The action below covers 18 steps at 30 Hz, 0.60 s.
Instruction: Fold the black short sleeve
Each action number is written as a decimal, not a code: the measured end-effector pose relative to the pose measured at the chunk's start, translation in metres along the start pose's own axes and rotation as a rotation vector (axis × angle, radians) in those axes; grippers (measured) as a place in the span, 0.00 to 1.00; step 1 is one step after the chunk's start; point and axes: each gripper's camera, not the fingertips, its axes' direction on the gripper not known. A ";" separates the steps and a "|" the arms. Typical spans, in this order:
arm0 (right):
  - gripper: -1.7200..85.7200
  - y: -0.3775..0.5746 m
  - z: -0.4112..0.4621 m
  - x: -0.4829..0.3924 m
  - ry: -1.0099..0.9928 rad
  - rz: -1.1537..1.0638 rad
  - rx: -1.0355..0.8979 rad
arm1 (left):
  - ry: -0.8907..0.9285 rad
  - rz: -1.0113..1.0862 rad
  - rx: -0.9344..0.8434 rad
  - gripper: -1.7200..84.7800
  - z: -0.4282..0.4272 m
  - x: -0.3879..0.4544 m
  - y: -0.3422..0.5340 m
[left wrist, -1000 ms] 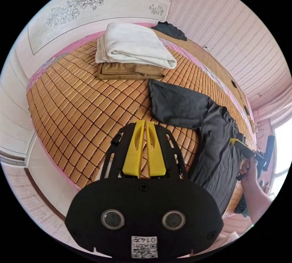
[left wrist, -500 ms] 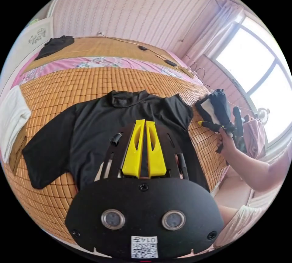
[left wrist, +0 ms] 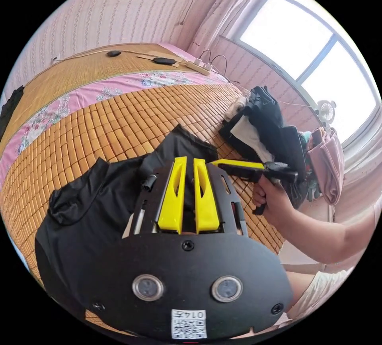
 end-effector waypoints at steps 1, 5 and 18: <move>0.05 0.005 -0.004 -0.002 0.044 -0.019 -0.005 | -0.008 0.018 -0.006 0.07 0.005 0.000 -0.010; 0.08 0.019 -0.031 0.018 0.139 0.053 0.058 | -0.066 0.098 -0.119 0.08 0.058 0.008 -0.077; 0.04 0.027 -0.050 0.048 0.062 0.059 0.017 | -0.105 0.072 -0.221 0.01 0.091 0.012 -0.124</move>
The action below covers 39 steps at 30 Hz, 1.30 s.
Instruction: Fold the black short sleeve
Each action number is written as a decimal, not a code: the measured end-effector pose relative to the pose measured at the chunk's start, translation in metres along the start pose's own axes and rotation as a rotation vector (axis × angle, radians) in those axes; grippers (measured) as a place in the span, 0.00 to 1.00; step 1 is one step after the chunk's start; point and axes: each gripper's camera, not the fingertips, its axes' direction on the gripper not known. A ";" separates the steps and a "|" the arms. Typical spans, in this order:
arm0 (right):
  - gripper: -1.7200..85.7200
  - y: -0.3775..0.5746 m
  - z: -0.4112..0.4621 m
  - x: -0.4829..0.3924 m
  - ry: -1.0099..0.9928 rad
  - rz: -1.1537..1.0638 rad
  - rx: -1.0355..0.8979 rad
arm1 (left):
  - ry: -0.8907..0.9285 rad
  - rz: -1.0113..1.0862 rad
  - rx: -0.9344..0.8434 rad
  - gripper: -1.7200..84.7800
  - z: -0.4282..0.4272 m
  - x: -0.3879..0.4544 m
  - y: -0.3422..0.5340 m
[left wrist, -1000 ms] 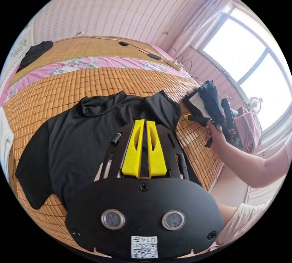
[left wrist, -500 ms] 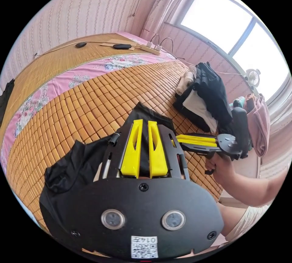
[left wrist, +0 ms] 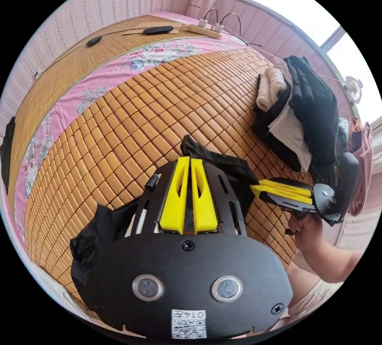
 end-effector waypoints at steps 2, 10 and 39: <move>0.04 0.015 -0.013 -0.006 -0.073 -0.058 -0.011 | 0.034 -0.021 0.061 0.01 -0.022 -0.004 0.025; 0.10 0.059 -0.013 -0.016 -0.155 -0.128 -0.135 | 0.078 -0.321 0.042 0.01 -0.016 -0.034 0.125; 0.03 0.103 -0.064 0.000 0.190 0.174 0.097 | 0.145 0.203 0.121 0.01 0.067 0.079 -0.022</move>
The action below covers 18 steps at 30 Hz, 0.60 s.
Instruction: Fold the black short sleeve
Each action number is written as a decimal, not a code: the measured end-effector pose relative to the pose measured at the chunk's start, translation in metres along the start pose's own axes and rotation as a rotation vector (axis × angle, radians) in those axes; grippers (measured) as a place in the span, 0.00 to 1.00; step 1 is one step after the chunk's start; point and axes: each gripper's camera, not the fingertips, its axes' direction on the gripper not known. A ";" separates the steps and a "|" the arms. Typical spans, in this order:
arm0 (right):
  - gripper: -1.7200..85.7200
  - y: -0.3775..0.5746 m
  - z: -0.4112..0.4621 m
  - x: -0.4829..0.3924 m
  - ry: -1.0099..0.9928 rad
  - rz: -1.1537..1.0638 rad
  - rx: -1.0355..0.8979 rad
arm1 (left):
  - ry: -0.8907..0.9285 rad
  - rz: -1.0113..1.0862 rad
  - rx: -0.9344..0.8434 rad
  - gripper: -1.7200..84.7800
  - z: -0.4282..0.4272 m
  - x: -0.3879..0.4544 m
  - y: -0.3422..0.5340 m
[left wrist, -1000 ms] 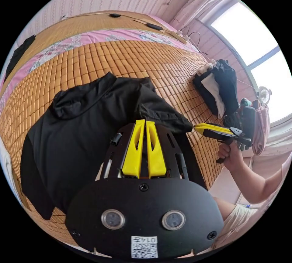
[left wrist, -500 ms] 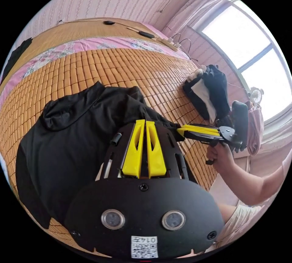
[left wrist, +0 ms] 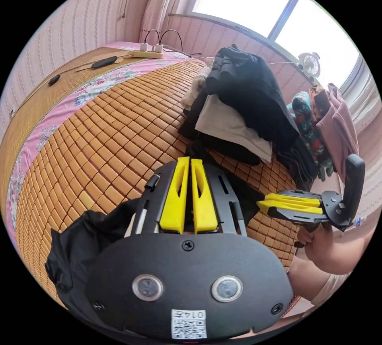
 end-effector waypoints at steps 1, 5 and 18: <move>0.03 0.000 0.005 0.000 0.030 0.005 -0.010 | 0.008 -0.006 -0.004 0.01 0.004 -0.001 0.000; 0.04 0.005 0.025 -0.003 0.068 0.040 -0.099 | -0.012 -0.020 -0.060 0.01 0.027 0.002 0.001; 0.03 -0.032 0.042 -0.070 0.061 -0.193 -0.049 | -0.061 -0.223 -0.009 0.01 -0.075 -0.027 0.143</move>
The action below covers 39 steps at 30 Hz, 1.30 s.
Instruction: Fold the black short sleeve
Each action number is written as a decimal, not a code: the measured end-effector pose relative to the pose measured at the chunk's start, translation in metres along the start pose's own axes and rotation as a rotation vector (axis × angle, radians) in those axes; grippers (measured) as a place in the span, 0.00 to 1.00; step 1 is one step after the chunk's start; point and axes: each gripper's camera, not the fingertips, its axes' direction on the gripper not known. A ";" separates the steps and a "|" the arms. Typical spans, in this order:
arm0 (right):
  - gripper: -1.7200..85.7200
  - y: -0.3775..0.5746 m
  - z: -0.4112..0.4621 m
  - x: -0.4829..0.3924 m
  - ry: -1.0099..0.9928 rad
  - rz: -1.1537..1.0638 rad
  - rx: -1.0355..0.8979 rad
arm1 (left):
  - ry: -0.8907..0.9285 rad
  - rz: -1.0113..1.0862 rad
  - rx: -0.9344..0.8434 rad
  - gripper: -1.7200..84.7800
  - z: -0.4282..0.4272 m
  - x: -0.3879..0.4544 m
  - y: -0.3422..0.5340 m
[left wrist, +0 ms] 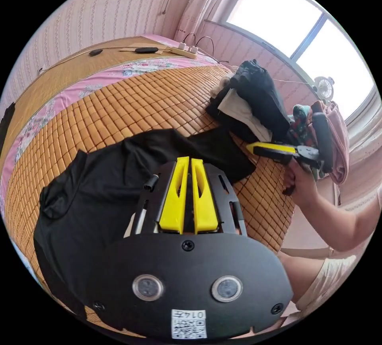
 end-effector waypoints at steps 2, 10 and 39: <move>0.02 -0.028 0.023 -0.024 0.094 -0.101 -0.008 | -0.001 -0.049 -0.060 0.01 0.001 -0.007 0.028; 0.01 -0.062 0.080 -0.063 0.427 -0.224 -0.125 | 0.033 -0.140 -0.125 0.01 0.012 -0.022 0.097; 0.02 0.016 0.113 -0.324 -0.068 -0.757 -0.247 | -0.174 -0.812 0.153 0.10 -0.181 -0.161 0.446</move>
